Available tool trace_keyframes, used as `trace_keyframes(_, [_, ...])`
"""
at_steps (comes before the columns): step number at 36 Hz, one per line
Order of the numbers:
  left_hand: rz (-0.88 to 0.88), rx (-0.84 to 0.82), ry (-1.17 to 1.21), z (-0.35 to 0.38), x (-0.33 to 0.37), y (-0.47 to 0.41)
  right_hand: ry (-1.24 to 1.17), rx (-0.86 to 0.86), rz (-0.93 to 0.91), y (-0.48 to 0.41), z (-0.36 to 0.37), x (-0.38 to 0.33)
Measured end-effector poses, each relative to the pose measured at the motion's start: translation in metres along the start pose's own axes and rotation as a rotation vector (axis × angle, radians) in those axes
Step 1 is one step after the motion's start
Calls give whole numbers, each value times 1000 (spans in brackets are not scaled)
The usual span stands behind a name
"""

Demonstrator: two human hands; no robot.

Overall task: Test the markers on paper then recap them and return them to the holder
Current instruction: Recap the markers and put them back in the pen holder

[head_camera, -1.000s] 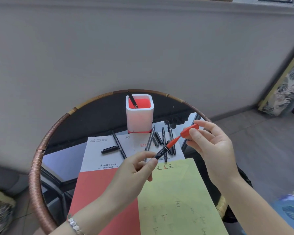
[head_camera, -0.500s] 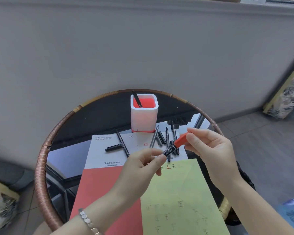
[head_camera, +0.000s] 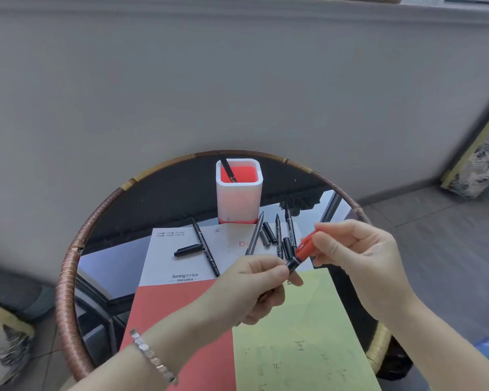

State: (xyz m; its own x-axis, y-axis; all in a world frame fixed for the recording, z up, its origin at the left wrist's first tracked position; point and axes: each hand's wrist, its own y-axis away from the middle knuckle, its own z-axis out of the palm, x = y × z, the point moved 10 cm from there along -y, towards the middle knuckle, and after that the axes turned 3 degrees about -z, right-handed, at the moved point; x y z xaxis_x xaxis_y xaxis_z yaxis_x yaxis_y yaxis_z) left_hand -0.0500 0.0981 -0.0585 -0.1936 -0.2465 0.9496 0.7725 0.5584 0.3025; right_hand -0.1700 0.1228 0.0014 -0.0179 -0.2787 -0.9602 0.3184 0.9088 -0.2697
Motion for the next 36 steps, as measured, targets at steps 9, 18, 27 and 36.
trace_keyframes(9, [244,322,-223,-34,12,4,234,-151,196,-15,21,30])
trace_keyframes(18, [783,765,56,-106,121,37,986,-47,323,-63,-18,100])
trace_keyframes(27, [673,874,-523,-121,132,-20,1123,-6,410,-67,-14,113])
trace_keyframes(36, [450,890,-784,-126,103,-39,923,70,275,-50,-40,80])
